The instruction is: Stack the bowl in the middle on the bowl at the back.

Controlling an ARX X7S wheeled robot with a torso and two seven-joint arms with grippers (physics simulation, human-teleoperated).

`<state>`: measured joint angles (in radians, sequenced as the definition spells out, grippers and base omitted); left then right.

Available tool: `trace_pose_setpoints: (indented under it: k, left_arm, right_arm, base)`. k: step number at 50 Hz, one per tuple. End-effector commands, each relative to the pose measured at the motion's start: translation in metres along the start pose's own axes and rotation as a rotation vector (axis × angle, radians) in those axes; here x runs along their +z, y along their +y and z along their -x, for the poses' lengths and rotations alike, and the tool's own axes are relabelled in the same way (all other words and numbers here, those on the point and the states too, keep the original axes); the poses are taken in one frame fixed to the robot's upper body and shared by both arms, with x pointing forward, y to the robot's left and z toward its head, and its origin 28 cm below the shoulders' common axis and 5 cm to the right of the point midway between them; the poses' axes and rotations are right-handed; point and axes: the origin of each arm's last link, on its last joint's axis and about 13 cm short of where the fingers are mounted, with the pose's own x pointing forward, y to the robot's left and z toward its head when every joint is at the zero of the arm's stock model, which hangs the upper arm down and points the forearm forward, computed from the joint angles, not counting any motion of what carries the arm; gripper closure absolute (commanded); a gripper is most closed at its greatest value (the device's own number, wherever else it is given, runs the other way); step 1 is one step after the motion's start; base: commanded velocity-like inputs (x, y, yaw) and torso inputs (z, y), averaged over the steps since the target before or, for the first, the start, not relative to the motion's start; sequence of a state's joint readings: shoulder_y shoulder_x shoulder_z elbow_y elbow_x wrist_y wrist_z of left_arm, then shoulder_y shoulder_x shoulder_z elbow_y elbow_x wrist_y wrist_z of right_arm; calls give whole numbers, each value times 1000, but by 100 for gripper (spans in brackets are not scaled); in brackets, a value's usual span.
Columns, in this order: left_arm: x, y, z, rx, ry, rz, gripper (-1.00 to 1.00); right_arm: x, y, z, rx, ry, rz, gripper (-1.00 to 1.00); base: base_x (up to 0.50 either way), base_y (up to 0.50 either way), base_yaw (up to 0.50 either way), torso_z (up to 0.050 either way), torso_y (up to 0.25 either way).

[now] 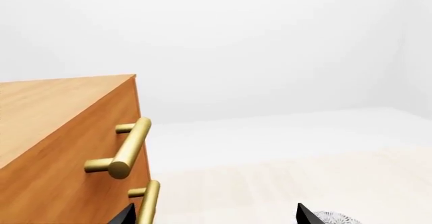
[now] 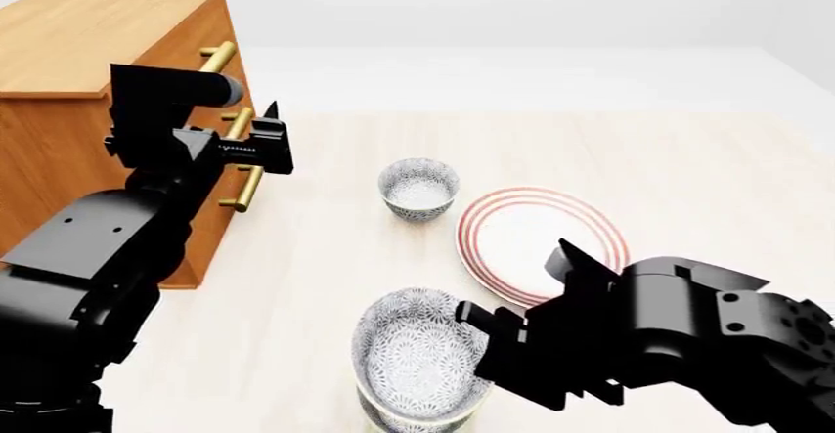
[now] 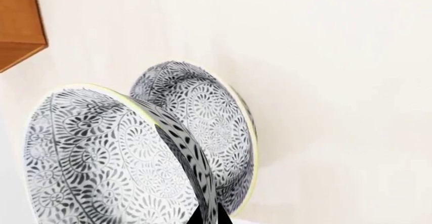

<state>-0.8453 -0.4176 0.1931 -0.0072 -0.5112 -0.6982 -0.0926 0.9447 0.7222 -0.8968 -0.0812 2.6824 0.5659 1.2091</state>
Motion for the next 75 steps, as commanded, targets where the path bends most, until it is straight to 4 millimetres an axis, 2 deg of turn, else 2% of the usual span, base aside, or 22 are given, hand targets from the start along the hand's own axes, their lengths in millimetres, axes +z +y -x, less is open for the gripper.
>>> trace_pose_setpoints:
  k: [1, 75]
  left_arm:
    - [0, 1, 0, 6, 1, 0, -100]
    - [-1, 3, -1, 15, 2, 6, -100]
  right_arm:
    - [4, 2, -3, 10, 0, 0, 100]
    - [2, -2, -15, -24, 16, 4, 100]
  base:
    - [0, 0, 0, 0, 0]
    - [0, 0, 0, 0, 0]
